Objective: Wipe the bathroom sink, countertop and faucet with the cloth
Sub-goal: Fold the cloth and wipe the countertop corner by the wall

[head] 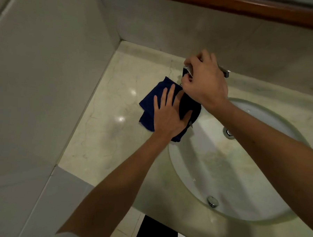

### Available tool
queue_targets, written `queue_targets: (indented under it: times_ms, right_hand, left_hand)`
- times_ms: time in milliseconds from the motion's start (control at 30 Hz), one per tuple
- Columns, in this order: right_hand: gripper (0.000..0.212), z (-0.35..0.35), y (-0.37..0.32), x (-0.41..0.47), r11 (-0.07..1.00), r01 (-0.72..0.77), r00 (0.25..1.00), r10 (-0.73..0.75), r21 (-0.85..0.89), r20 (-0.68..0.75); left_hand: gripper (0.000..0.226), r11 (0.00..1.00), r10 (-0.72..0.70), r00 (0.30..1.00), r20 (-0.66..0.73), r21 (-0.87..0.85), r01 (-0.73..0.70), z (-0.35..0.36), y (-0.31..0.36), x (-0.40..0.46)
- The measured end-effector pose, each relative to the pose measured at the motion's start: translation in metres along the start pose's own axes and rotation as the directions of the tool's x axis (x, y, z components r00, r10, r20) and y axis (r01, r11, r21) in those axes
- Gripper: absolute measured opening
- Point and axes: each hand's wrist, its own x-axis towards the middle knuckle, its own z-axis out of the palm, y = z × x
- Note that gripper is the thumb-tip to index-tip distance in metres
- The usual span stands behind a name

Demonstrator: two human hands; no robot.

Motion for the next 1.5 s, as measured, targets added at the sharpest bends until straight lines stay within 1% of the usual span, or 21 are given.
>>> queue_targets:
  times_ms: [33,100,133,200,267,333,433,533,600,700,767,867,967,1067,1133,1167,1233,1300,1333,1400,1500]
  right_hand:
    - [0.041,0.000,0.000,0.000,1.000,-0.008,1.000,0.008,0.009,-0.005]
    - [0.043,-0.001,-0.001,0.000,0.998,-0.041,0.999,0.041,0.051,-0.014]
    - [0.044,-0.002,-0.001,0.000,0.995,-0.060,0.998,0.061,0.079,-0.017]
    - [0.044,-0.003,-0.002,0.000,0.991,-0.081,0.996,0.084,0.108,-0.031]
    - [0.043,-0.003,-0.003,-0.001,0.990,-0.088,0.995,0.093,0.107,-0.042]
    - [0.042,-0.004,-0.005,-0.001,0.989,-0.098,0.994,0.104,0.114,-0.045]
    - [0.041,-0.004,-0.006,-0.002,0.986,-0.112,0.992,0.119,0.124,-0.050]
    - [0.040,-0.005,-0.007,-0.002,0.985,-0.120,0.990,0.127,0.122,-0.053]
    - [0.039,-0.005,-0.008,-0.002,0.985,-0.123,0.990,0.130,0.120,-0.057]
    - [0.039,-0.005,-0.008,-0.002,0.985,-0.126,0.989,0.134,0.120,-0.059]
    - [0.038,-0.006,-0.008,-0.002,0.985,-0.126,0.990,0.133,0.119,-0.055]
    - [0.038,-0.006,-0.007,-0.002,0.986,-0.124,0.990,0.131,0.112,-0.053]
    - [0.038,-0.005,-0.006,-0.001,0.986,-0.126,0.990,0.132,0.106,-0.058]
    - [0.036,-0.002,-0.005,-0.001,0.986,-0.122,0.989,0.130,0.111,-0.074]
    - [0.036,-0.001,-0.004,-0.001,0.987,-0.117,0.989,0.126,0.108,-0.077]
    - [0.036,-0.001,-0.003,-0.001,0.988,-0.114,0.989,0.123,0.103,-0.080]
    - [0.036,-0.001,-0.003,-0.001,0.989,-0.114,0.989,0.122,0.099,-0.081]
    - [0.036,-0.001,-0.003,-0.001,0.989,-0.112,0.990,0.120,0.098,-0.079]
    - [0.037,0.000,-0.002,-0.001,0.989,-0.112,0.990,0.119,0.093,-0.079]
    - [0.038,0.000,-0.001,-0.001,0.990,-0.112,0.990,0.118,0.080,-0.073]
    - [0.038,0.000,-0.002,0.000,0.991,-0.115,0.991,0.119,0.065,-0.062]
  left_hand:
    - [0.078,0.993,-0.024,1.000,0.019,-0.119,0.026,-0.010,0.000,0.002]
    - [0.076,0.896,-0.149,0.989,0.005,-0.422,0.137,-0.035,-0.010,0.015]
    - [0.077,0.851,-0.245,0.970,0.005,-0.477,0.217,-0.047,-0.019,0.023]
    - [0.091,0.842,-0.384,0.919,0.092,-0.373,0.390,-0.064,-0.038,0.041]
    - [0.100,0.842,-0.413,0.871,0.267,-0.251,0.477,-0.070,-0.047,0.054]
    - [0.080,0.842,-0.374,0.841,0.391,-0.238,0.485,-0.070,-0.047,0.063]
    - [0.042,0.882,-0.259,0.898,0.357,-0.292,0.370,-0.069,-0.047,0.067]
    - [0.035,0.893,-0.112,0.951,0.288,-0.391,0.223,-0.068,-0.048,0.056]
    - [0.027,0.850,-0.079,0.950,0.303,-0.478,0.223,-0.069,-0.052,0.052]
    - [0.042,0.647,-0.143,0.904,0.402,-0.654,0.393,-0.084,-0.064,0.057]
    - [0.058,0.571,-0.200,0.866,0.459,-0.664,0.483,-0.094,-0.077,0.063]
    - [0.063,0.526,-0.286,0.844,0.454,-0.661,0.535,-0.108,-0.105,0.078]
    - [0.074,0.623,-0.334,0.852,0.403,-0.584,0.520,-0.119,-0.137,0.106]
    - [0.095,0.904,-0.292,0.921,0.260,-0.239,0.354,-0.128,-0.152,0.131]
    - [0.079,0.986,-0.092,0.985,0.144,-0.124,0.110,-0.134,-0.147,0.133]
    - [0.065,0.992,0.036,0.990,0.135,-0.126,-0.019,-0.135,-0.143,0.127]
    - [0.049,0.959,0.267,0.940,0.212,-0.158,-0.237,-0.130,-0.138,0.099]
    - [0.062,0.913,0.408,0.855,0.320,-0.120,-0.391,-0.115,-0.141,0.059]
    - [0.072,0.897,0.437,0.831,0.345,-0.091,-0.433,-0.105,-0.146,0.042]
    - [0.076,0.878,0.474,0.835,0.281,-0.071,-0.474,-0.088,-0.158,0.023]
    - [0.055,0.834,0.548,0.821,0.161,-0.037,-0.550,-0.078,-0.165,0.030]
